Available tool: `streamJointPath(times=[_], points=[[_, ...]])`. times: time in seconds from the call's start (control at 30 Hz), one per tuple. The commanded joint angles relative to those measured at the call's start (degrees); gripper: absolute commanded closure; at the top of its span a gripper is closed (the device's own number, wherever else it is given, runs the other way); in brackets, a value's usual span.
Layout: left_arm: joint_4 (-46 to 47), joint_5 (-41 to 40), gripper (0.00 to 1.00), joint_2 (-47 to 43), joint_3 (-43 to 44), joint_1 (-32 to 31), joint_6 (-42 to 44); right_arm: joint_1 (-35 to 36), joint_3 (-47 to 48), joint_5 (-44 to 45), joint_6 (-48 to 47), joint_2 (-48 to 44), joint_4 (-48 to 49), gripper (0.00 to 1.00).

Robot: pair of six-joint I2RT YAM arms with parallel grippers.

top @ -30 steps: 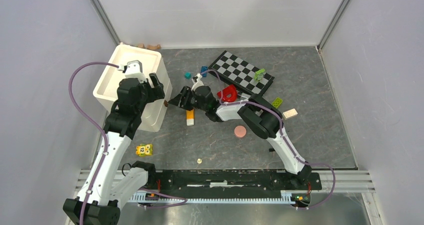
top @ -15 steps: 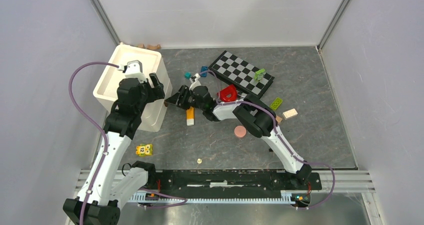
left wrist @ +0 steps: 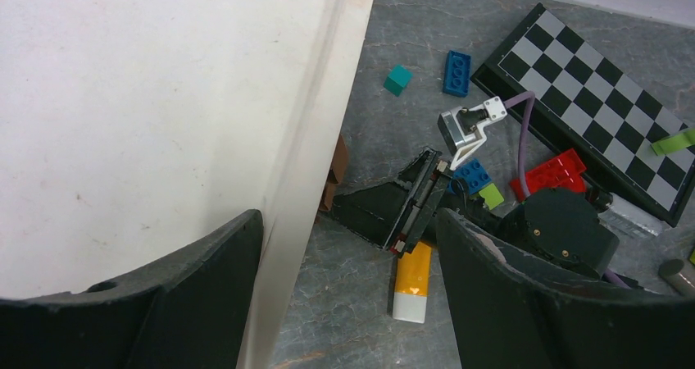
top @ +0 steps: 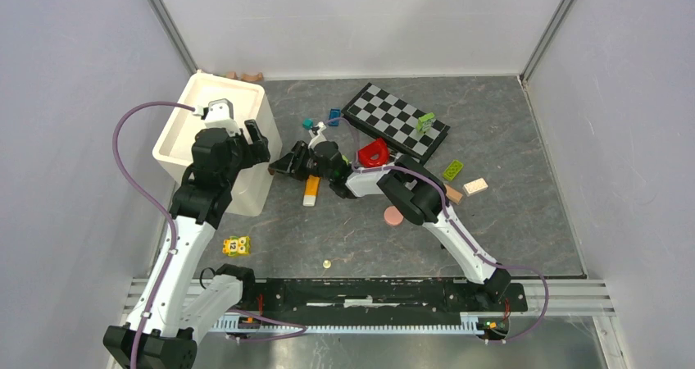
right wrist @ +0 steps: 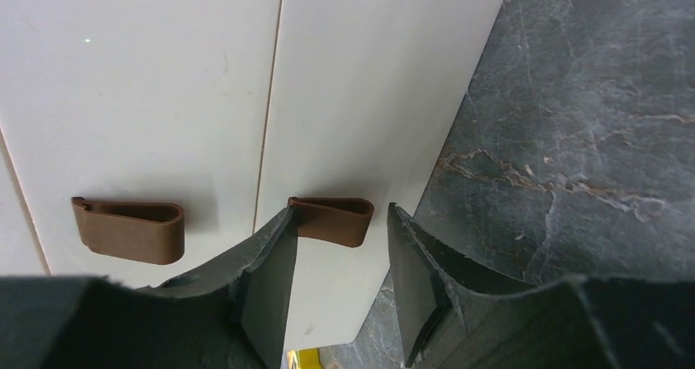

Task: Organize the makeup
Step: Open the drawer in the storage box.

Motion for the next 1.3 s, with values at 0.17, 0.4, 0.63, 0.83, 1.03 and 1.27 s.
streamJointPath(times=[0.17,0.4,0.63,0.83,1.03,1.27], points=[[-6.03,5.73,0.17,1.44,-0.5,-0.22,-0.95,0.44,3.21,-1.46,4.07,3.81,6.42,0.6],[-6.03,5.88,0.17,1.43,-0.45,-0.09,-0.95,0.41,0.99,-0.77,2.72,1.82,8.77,0.87],[-6.03,5.88,0.17,1.44,-0.43,-0.01,-0.95,-0.59,-7.02,2.02,-1.96,-4.44,9.57,0.99],[-6.11,5.63,0.17,1.4,-0.43,0.0,-0.95,-2.16,-15.34,4.41,-6.55,-11.77,8.77,1.0],[-6.12,5.61,0.17,1.42,-0.43,0.17,-0.95,-3.41,-22.75,6.56,-10.51,-18.52,7.49,1.0],[-6.12,5.63,0.17,1.42,-0.43,0.17,-0.95,-4.18,-30.42,9.29,-13.38,-24.55,5.96,1.0]])
